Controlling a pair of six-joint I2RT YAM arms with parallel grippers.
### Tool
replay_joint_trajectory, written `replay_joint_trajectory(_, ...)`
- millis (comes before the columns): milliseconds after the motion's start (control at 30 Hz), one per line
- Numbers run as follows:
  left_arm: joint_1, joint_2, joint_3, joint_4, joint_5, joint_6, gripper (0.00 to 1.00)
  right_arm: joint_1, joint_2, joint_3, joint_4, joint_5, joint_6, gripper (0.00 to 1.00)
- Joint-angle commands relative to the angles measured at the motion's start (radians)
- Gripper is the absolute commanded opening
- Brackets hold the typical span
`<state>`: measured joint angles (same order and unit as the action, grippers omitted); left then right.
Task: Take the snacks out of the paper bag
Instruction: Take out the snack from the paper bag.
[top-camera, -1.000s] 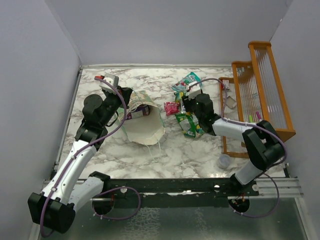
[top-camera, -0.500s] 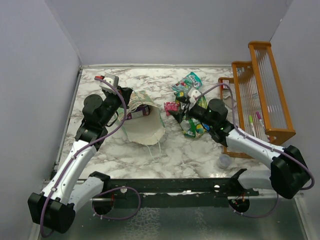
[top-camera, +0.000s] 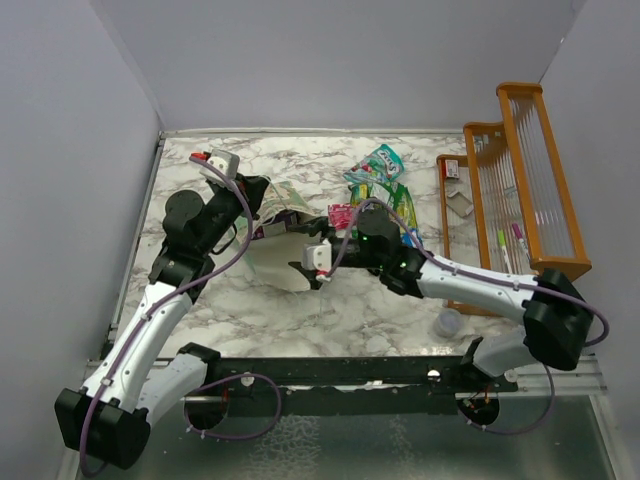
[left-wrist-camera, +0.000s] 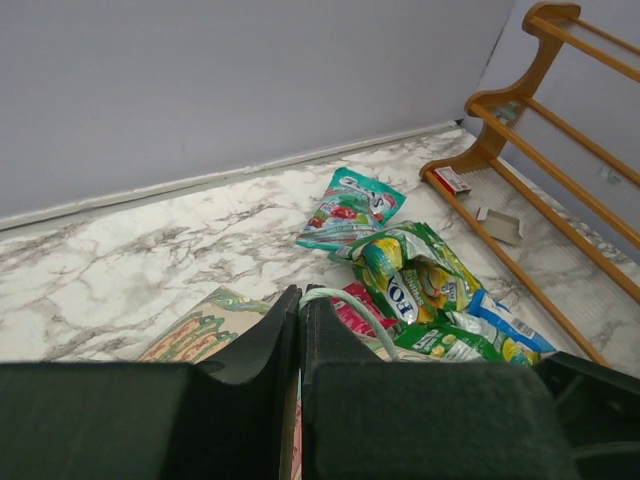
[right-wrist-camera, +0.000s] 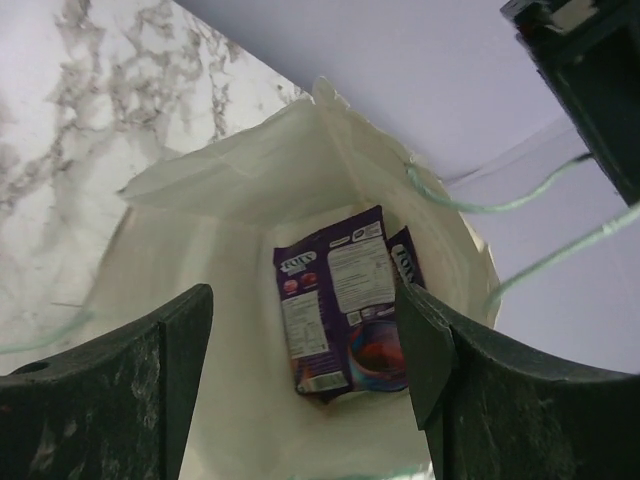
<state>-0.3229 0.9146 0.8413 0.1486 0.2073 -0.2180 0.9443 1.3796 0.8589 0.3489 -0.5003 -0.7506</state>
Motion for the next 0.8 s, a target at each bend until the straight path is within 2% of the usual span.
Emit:
replay_joint_trajectory(0, -0.004, -0.042, 0.010, 0.053, 0.078, 0.009, 0.00, 0.046, 0.143, 0.139, -0.134, 0.145, -0.215, 0.74)
replay_joint_trajectory(233, -0.004, -0.054, 0.011, 0.064, 0.116, 0.010, 0.00, 0.052, 0.320, 0.242, -0.123, 0.290, -0.236, 0.72)
replay_joint_trajectory(333, -0.003, -0.059, 0.011, 0.062, 0.113, 0.010, 0.00, 0.053, 0.396, 0.320, -0.194, 0.361, -0.260, 0.67)
replay_joint_trajectory(600, -0.005, -0.063, 0.009, 0.069, 0.131, 0.007, 0.00, 0.053, 0.509, 0.424, -0.223, 0.473, -0.265, 0.53)
replay_joint_trajectory(767, -0.004, -0.062, 0.007, 0.073, 0.138, 0.002, 0.00, 0.052, 0.563, 0.491, -0.262, 0.533, -0.241, 0.50)
